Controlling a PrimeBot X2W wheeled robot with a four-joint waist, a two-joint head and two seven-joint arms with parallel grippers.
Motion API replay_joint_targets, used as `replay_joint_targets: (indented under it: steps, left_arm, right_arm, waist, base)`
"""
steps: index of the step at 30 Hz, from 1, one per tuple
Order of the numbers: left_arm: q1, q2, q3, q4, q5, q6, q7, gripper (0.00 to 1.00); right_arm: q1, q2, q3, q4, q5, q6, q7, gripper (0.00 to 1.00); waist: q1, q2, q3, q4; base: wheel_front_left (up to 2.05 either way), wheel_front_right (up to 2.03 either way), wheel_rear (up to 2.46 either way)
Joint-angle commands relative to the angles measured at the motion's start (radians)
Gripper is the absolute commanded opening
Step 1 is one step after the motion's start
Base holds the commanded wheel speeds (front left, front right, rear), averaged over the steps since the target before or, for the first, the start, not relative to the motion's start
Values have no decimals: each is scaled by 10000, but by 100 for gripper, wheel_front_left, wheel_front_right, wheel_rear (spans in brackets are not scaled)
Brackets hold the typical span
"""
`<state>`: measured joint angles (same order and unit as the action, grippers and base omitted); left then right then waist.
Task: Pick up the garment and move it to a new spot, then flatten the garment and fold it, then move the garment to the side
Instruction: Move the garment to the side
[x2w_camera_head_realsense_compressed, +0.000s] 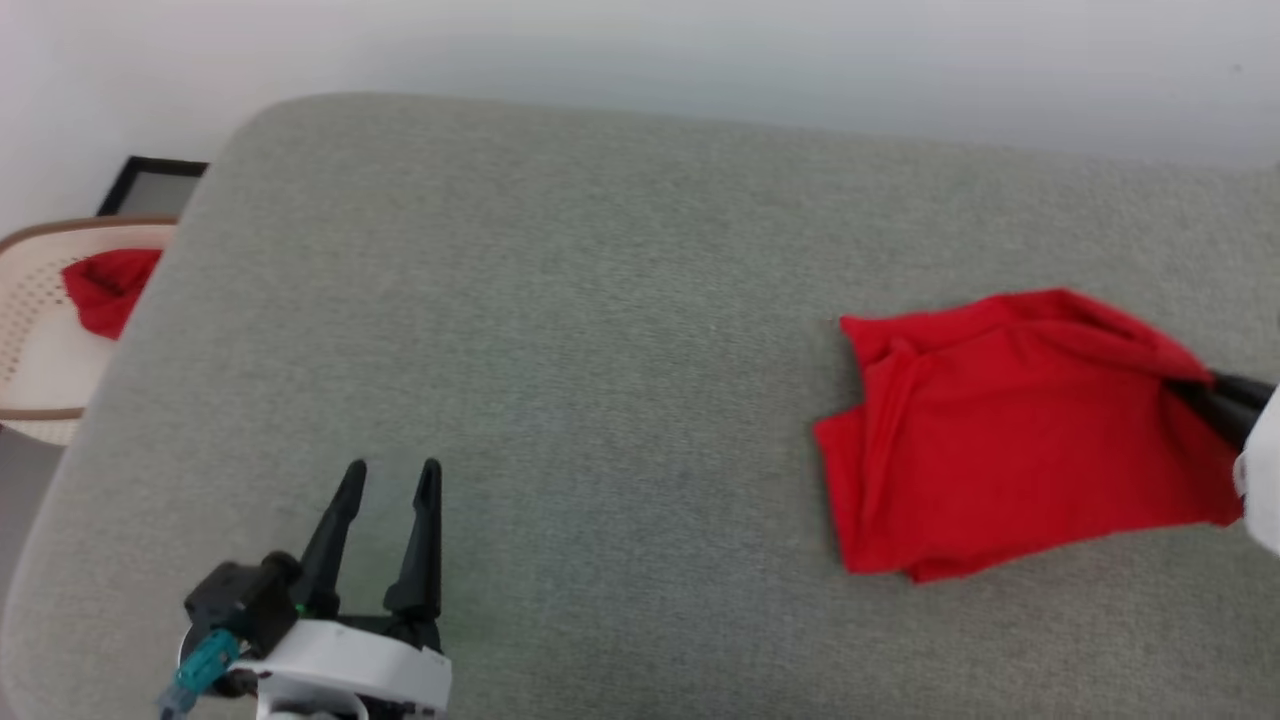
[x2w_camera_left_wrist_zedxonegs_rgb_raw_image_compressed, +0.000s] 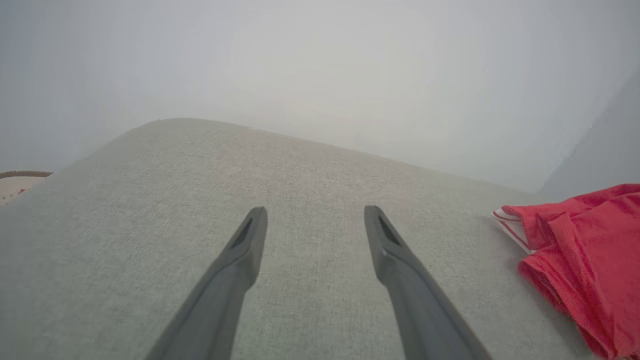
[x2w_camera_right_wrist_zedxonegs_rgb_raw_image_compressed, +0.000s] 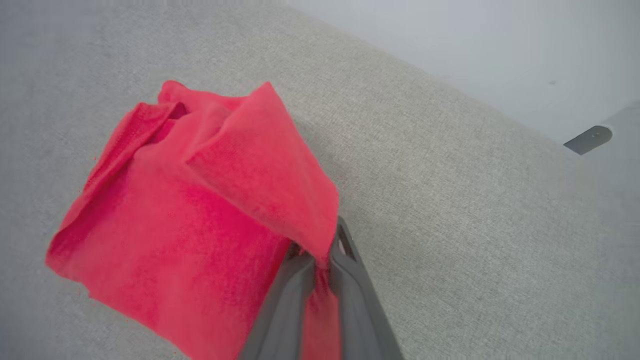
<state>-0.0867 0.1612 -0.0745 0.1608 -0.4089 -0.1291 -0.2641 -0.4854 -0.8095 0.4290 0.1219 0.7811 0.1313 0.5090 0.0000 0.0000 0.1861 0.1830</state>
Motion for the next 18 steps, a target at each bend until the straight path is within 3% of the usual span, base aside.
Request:
replay_joint_targets:
  steps: [1,18]
  left_arm:
    - [-141,10,-25,-24,72,-26,7,100]
    - [-1489,391,-305,-174,401,-26,7,100]
  right_arm:
    - [-138,-58,3,43,5,-12,-64,0]
    - [-1526,-1405,346,1461,-32,-12,-1709,0]
  waist:
    - [0,0,278,-294]
    - [0,0,1740,-1838]
  base:
    - [0,0,0]
    - [0,0,0]
